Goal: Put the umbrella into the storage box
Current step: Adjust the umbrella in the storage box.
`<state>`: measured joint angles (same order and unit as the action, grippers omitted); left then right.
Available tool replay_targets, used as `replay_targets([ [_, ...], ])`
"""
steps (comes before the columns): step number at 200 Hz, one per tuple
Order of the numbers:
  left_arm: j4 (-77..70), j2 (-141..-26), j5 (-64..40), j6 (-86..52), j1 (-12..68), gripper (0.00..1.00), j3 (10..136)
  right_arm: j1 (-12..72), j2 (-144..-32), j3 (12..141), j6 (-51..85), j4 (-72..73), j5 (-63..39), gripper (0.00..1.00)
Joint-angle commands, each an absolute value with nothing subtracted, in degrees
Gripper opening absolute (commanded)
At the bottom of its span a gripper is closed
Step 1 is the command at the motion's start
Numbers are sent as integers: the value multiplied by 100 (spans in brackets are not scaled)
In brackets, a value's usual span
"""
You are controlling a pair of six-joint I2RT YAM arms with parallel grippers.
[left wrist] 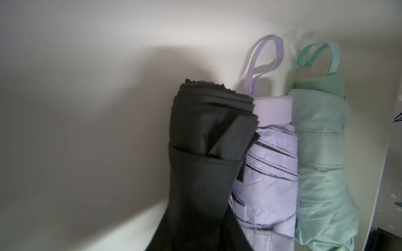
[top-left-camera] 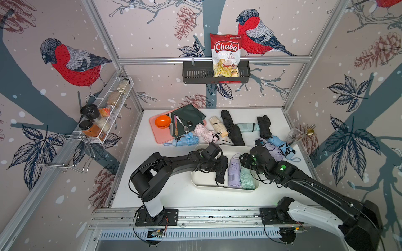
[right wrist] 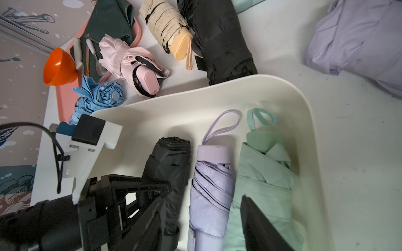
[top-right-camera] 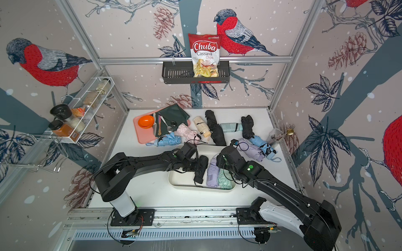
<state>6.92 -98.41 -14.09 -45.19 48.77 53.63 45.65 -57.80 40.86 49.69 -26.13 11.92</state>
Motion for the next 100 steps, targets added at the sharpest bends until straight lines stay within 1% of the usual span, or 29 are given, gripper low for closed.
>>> replay_targets([
  [1, 488, -9777, -1385, -4621, 4886, 0, 5194, 4681, -6132, 4282, 5309, -2813, 1054, 55],
  [28, 340, -9675, -1297, -4683, 4874, 0, 5021, 4693, -6642, 4477, 5349, -2905, 853, 52],
  [71, 270, -9591, -1273, -4696, 4849, 0, 4886, 4685, -7154, 4663, 5237, -2774, 505, 52],
  [100, 307, -9641, -1292, -4641, 4844, 0, 4922, 4625, -7705, 4763, 5126, -2823, 296, 52],
])
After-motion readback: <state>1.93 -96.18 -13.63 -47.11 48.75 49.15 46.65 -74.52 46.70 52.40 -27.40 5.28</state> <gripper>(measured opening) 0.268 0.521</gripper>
